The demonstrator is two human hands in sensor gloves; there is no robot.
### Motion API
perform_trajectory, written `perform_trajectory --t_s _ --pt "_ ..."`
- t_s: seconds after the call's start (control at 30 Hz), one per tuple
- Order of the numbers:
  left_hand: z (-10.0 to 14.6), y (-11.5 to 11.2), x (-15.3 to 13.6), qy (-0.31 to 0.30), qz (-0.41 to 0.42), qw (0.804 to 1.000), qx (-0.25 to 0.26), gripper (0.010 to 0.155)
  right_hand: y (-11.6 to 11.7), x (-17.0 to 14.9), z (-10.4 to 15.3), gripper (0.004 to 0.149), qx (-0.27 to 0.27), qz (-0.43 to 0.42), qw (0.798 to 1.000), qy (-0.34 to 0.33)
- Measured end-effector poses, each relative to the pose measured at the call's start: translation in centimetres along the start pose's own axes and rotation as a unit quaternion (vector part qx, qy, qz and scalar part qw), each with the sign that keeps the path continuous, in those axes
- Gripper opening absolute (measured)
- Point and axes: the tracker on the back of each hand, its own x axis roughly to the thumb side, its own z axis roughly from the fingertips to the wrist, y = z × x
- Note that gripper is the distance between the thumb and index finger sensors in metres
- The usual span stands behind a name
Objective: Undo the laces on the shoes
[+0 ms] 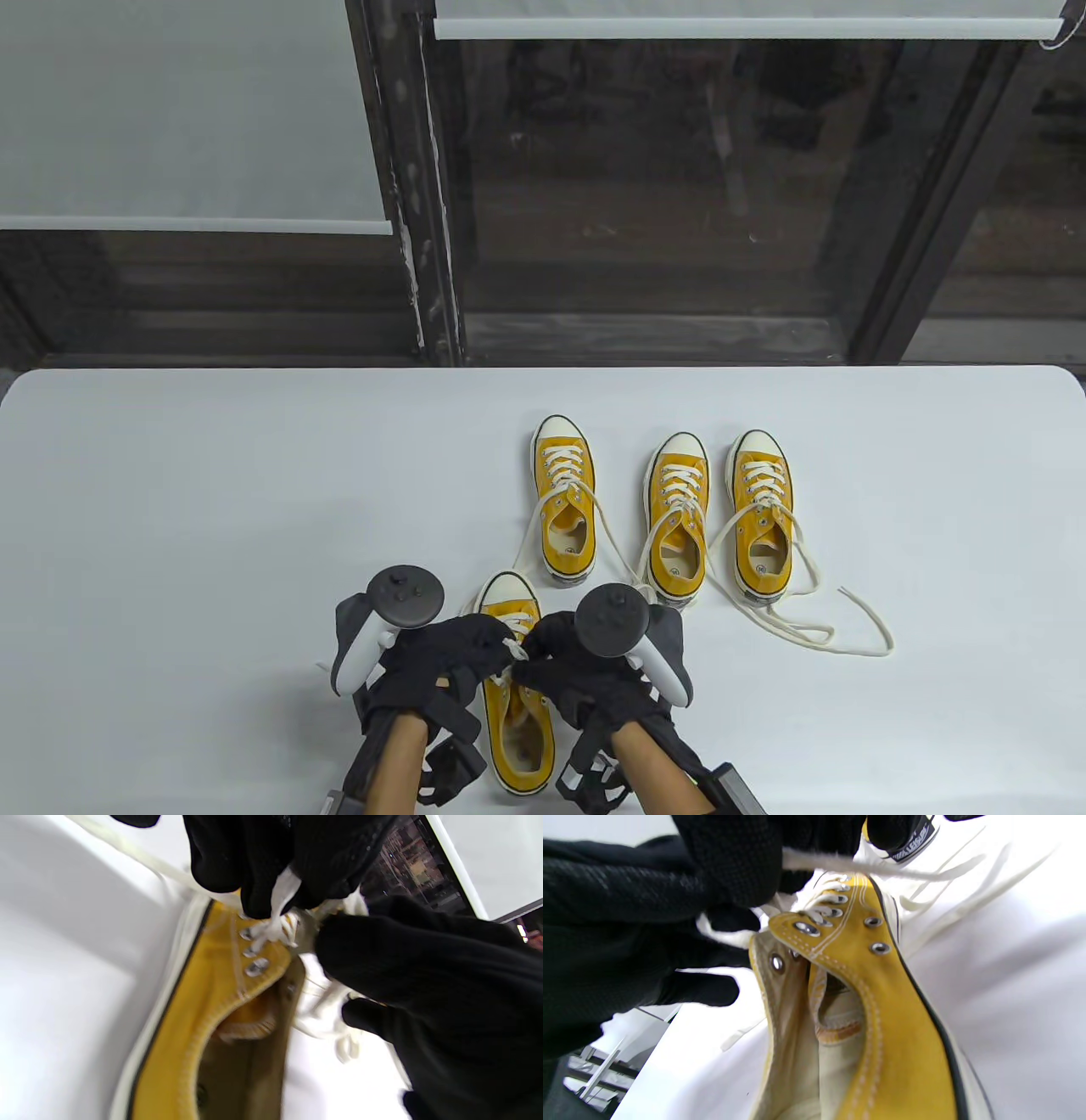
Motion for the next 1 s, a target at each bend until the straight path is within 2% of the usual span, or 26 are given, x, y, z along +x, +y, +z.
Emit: perform_trajectory --t_s 0.13,0.2,0.23,0.33,0.4,0.47,0.57,0.63,0.73,0.87,0.97,1.0 --pt "0.3 0.1 0.1 -0.016 0.025 1.000 -0.006 0.038 -0.2 -0.3 -0.2 0.038 0.024 -0.029 0.999 0.000" --pt "0.6 0.3 0.4 -0.014 0.004 1.000 0.008 0.038 -0.4 -0.5 -0.3 0.050 0.068 -0.078 0.995 0.005" --pt "0.7 0.4 0.6 -0.015 -0.002 1.000 0.014 0.037 -0.4 -0.6 -0.4 0.055 0.073 -0.090 0.993 -0.001" --pt "1.0 0.4 1.0 -0.026 0.000 0.999 0.023 0.037 -0.3 -0.5 -0.4 0.052 0.083 -0.098 0.992 -0.008" --pt "1.1 0.3 1.3 -0.033 -0.008 0.999 0.019 0.037 0.1 -0.3 -0.3 0.050 0.069 -0.081 0.994 -0.002" --pt "1.1 0.2 1.4 -0.028 -0.022 0.999 0.026 0.038 0.1 0.0 -0.1 0.041 0.035 -0.062 0.997 0.011" --pt "1.0 0.2 1.2 0.003 -0.045 0.998 0.042 0.045 -0.4 0.1 0.2 0.038 -0.006 -0.038 0.999 0.018" --pt "0.8 0.1 0.8 0.018 -0.047 0.998 0.042 0.042 -0.5 0.0 0.3 0.037 -0.030 -0.014 0.999 0.026" --pt "0.5 0.2 0.3 0.047 -0.061 0.996 0.051 0.038 -0.3 -0.3 0.1 0.037 -0.022 -0.009 0.999 0.028" --pt "0.1 0.2 -0.2 0.026 -0.030 0.999 0.008 0.042 -0.1 -0.4 -0.2 0.036 0.021 -0.047 0.998 0.019" --pt "0.1 0.3 -0.3 0.030 -0.017 0.999 0.016 0.041 -0.1 -0.3 0.0 0.032 -0.002 -0.028 0.999 0.018" --pt "0.2 0.4 -0.5 0.043 -0.018 0.998 0.037 0.040 -0.2 -0.1 0.2 0.030 -0.035 0.005 0.999 0.020"
